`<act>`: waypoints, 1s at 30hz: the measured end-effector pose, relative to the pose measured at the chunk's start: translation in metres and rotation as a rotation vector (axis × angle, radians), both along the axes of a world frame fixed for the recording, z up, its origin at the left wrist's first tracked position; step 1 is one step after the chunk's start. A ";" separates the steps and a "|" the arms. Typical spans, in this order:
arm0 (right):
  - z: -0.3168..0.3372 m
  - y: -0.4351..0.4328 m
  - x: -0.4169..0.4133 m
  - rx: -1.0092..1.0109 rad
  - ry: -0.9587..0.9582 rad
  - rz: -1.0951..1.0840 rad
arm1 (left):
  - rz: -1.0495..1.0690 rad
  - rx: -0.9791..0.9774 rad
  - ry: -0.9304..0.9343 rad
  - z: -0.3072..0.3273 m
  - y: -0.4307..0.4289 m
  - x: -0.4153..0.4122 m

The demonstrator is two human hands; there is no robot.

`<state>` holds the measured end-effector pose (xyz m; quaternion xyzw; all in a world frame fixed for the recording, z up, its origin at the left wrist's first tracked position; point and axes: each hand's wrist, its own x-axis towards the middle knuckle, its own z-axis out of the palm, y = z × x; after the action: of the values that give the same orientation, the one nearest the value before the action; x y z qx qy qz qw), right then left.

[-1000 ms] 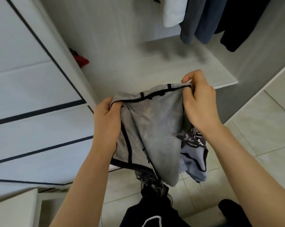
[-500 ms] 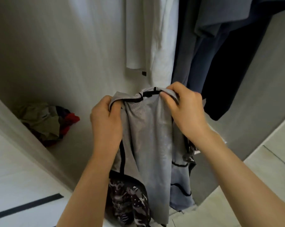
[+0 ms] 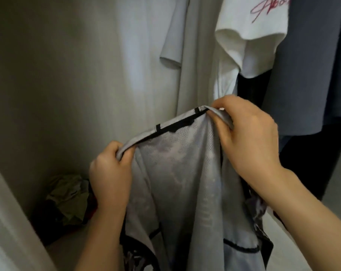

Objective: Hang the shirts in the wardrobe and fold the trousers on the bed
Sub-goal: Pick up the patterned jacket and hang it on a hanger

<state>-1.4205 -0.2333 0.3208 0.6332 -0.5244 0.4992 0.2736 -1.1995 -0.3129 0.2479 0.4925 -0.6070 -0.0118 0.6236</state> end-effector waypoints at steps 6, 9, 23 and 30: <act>0.021 0.002 -0.004 0.008 0.055 -0.011 | 0.114 0.114 -0.097 -0.017 0.017 -0.007; 0.023 0.007 -0.017 -0.025 0.089 -0.038 | 0.176 0.237 -0.116 -0.027 0.039 -0.006; 0.005 0.021 -0.094 -0.040 0.337 0.007 | -0.024 0.051 -0.017 -0.015 0.160 -0.026; 0.011 0.020 -0.110 -0.058 0.387 0.066 | -0.061 -0.031 0.002 0.042 0.157 -0.035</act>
<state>-1.5305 -0.2132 0.3316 0.7259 -0.4265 0.3917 0.3711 -1.2342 -0.1560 0.2903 0.4641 -0.6213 -0.0219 0.6309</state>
